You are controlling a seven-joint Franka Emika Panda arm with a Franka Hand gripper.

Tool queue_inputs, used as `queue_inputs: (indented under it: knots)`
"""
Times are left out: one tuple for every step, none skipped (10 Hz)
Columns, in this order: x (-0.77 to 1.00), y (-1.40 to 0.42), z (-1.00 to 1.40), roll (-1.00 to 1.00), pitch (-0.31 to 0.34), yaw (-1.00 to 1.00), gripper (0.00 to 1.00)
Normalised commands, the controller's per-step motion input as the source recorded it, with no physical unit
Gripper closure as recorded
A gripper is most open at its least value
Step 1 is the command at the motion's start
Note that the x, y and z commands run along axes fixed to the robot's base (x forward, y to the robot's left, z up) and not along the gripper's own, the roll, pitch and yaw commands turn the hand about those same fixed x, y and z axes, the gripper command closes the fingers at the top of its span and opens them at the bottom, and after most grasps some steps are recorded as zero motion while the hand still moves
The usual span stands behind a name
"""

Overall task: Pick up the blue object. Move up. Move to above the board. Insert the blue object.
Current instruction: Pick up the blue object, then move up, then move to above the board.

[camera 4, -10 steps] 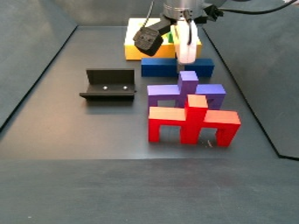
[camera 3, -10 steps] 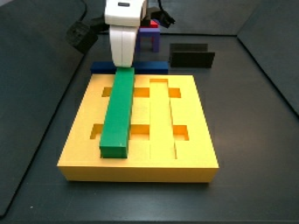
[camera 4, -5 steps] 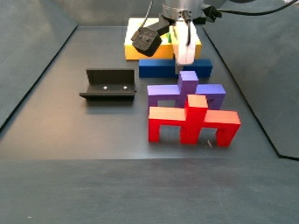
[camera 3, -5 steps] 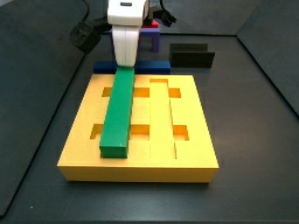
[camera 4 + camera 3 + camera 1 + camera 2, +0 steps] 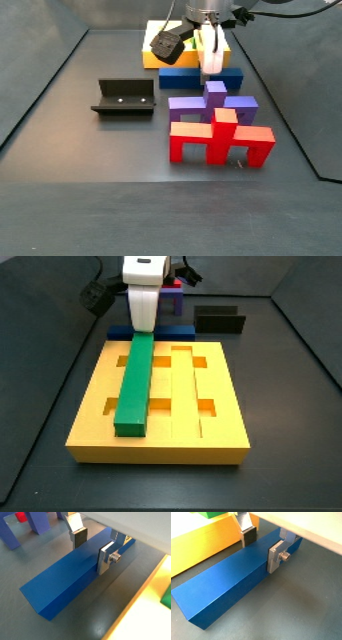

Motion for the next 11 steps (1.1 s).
queue_inputs:
  knots:
    - [0.00, 0.00, 0.00, 0.00, 0.000, 0.00, 1.00]
    - [0.00, 0.00, 0.83, 0.00, 0.000, 0.00, 1.00]
    - [0.02, 0.01, 0.81, 0.00, 0.004, -0.03, 1.00]
    - [-0.03, 0.00, 0.63, -0.01, 0.057, -0.03, 1.00]
    - [0.02, 0.00, 0.25, -0.05, 0.045, -0.01, 1.00]
    - [0.00, 0.00, 1.40, 0.00, 0.000, 0.00, 1.00]
    - [-0.01, 0.00, 1.40, 0.00, 0.016, 0.00, 1.00]
    - [-0.04, 0.00, 1.40, -0.03, 0.033, 0.00, 1.00]
    - [-0.02, 0.00, 1.40, -0.08, 0.010, 0.00, 1.00]
    - [0.00, 0.00, 1.40, -0.09, 0.027, -0.01, 1.00]
    - [-0.01, 0.00, 1.40, -0.07, 0.077, -0.01, 1.00]
